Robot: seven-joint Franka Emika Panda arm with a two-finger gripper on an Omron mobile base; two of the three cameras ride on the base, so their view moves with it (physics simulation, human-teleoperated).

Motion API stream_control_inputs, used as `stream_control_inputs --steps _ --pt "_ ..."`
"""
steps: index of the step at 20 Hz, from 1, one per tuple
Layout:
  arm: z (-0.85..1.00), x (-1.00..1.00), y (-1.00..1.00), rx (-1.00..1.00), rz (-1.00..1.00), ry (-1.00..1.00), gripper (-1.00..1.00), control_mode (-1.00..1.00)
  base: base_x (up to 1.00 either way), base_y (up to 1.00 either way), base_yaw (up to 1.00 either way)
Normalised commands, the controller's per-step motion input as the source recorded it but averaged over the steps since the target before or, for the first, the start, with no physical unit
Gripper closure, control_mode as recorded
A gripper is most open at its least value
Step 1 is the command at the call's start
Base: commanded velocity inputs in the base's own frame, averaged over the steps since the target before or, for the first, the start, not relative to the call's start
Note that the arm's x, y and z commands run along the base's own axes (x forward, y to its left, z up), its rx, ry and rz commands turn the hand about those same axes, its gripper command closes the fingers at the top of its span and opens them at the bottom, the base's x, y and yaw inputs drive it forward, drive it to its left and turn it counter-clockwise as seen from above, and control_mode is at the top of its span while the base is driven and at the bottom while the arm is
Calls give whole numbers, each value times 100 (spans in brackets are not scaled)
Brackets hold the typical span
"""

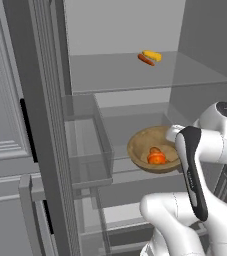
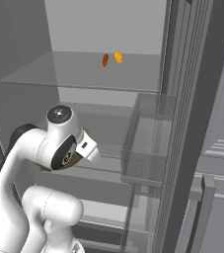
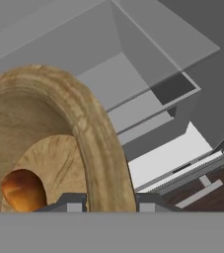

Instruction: Pick the chicken drumstick and squash from their plates and place them in the bowl. Then put the bowl in the fridge.

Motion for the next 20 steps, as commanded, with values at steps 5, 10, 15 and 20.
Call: stream_control_inputs --steps 5,10,15,20 --pt "0 0 0 0 0 -1 100 -100 0 0 0" --pt "0 28 43 6 -15 -24 100 -100 0 0 0" --pt "-3 51 45 17 -29 -11 100 -100 0 0 0" --pt "-14 56 -18 11 -22 22 100 -100 0 0 0"
